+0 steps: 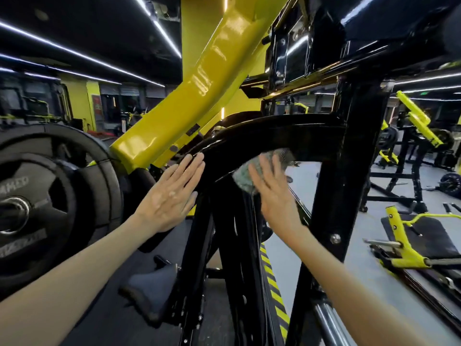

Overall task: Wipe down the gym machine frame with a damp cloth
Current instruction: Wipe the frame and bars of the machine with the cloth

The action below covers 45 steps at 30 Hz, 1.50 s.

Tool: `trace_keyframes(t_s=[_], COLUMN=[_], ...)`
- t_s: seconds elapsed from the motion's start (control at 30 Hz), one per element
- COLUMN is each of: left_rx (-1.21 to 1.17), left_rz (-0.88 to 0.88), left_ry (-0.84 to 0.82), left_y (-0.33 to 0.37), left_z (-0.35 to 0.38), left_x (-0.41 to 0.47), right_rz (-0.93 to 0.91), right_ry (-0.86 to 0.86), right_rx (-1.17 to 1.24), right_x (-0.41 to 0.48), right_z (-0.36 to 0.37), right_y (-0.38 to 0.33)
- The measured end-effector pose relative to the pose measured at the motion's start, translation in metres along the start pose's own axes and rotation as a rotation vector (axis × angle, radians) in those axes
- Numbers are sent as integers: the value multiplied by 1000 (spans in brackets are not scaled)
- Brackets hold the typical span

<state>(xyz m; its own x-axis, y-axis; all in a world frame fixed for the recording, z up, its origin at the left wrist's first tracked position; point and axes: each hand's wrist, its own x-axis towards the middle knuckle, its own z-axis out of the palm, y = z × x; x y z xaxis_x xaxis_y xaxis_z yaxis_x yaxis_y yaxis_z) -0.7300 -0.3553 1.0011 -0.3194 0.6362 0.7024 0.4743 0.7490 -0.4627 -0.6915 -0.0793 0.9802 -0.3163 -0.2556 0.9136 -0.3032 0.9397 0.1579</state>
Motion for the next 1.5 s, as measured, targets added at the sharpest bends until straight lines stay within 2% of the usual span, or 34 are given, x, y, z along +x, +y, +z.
trace_keyframes(t_s=[0.07,0.13,0.27,0.33,0.43,0.57,0.7,0.87,1.0,1.1,1.23,1.4,1.5], left_rx=[-36,-57,-61,-49,-30,-22,-17,2,-7,-20,-51,-72,-66], left_rz=[-28,-47,-46,-39,-23,-28,-18,-31,-19,-34,-32,-40,-17], left_ry=[5,4,15,24,26,38,53,82,114,143,162,183,197], left_y=[4,5,5,4,2,4,4,5,4,10,20,20,17], left_z=[5,8,12,13,14,14,13,14,18,24,35,39,40], left_x=[-2,-2,-2,-2,-2,-2,-1,-2,-2,-8,-27,-31,-32], right_rz=[78,248,588,633,550,325,219,150,117,118,164,193,181], right_ry=[-50,-37,-7,5,66,15,7,95,73,123,146,-76,-126], right_rx=[36,97,468,549,574,315,12,-86,19,79,43,-76,-122], right_x=[-14,-7,2,-4,-8,-25,-33,-25,-14,-13,-58,-150,-151], right_z=[11,15,11,7,4,19,25,21,30,38,56,75,67], right_y=[-9,-16,-38,-52,-69,-79,-72,-71,-75,-79,-94,-110,-108])
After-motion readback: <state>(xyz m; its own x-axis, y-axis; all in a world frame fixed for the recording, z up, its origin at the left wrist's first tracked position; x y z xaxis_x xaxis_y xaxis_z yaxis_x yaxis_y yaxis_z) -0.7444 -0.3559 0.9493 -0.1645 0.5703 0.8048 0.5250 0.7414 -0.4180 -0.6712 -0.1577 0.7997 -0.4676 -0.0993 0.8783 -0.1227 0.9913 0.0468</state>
